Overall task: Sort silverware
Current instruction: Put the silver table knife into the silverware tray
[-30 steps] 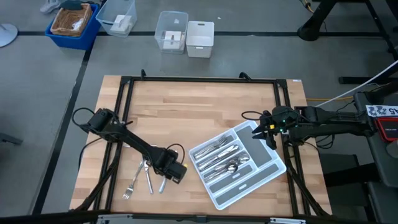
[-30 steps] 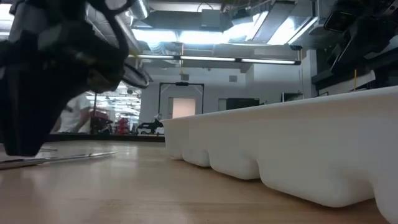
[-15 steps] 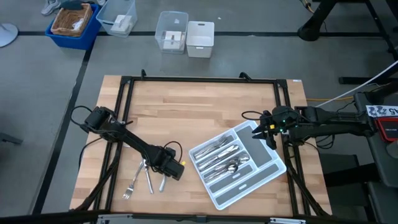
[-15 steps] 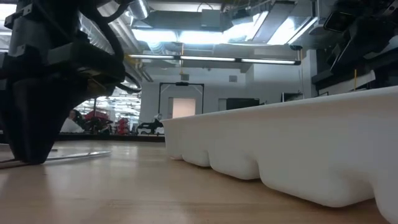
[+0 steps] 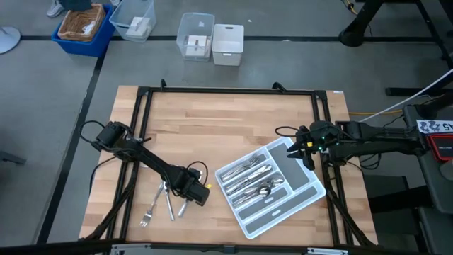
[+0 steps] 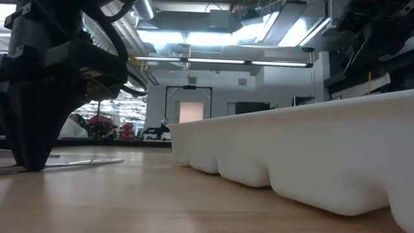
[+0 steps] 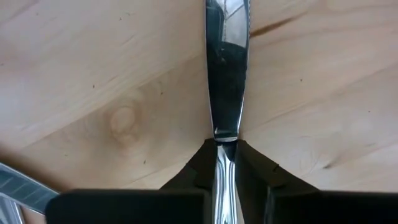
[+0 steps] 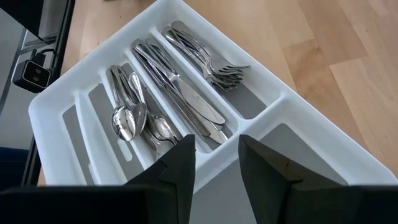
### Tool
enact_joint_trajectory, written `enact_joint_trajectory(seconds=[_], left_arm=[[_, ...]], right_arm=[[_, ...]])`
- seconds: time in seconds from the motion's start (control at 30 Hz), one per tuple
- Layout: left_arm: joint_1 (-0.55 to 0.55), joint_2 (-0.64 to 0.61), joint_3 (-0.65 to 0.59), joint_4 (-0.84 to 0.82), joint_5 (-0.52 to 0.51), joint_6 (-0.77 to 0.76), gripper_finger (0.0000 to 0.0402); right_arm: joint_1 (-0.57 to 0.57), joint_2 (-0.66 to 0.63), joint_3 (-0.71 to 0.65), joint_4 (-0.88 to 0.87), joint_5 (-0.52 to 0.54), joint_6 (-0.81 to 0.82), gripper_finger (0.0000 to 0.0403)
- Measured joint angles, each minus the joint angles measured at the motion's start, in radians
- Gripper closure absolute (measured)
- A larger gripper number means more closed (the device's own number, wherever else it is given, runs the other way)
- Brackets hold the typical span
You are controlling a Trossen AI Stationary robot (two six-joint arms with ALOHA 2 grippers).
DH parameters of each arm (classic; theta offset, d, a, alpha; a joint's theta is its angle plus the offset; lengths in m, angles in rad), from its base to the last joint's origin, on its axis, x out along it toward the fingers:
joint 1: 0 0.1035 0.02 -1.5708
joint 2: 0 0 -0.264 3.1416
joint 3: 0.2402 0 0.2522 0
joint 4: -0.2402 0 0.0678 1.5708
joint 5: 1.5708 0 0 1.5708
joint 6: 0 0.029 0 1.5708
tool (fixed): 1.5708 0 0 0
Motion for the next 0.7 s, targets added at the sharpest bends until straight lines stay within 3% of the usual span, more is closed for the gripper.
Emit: enact_joint_trajectory(seconds=[0.7], left_arm=[[0.000, -0.082, 0.008, 0.011, -0.020, 0.067, 0.0386]], right_arm=[[0.000, 0.000, 0.000, -0.001, -0.001, 0.000, 0.0278]])
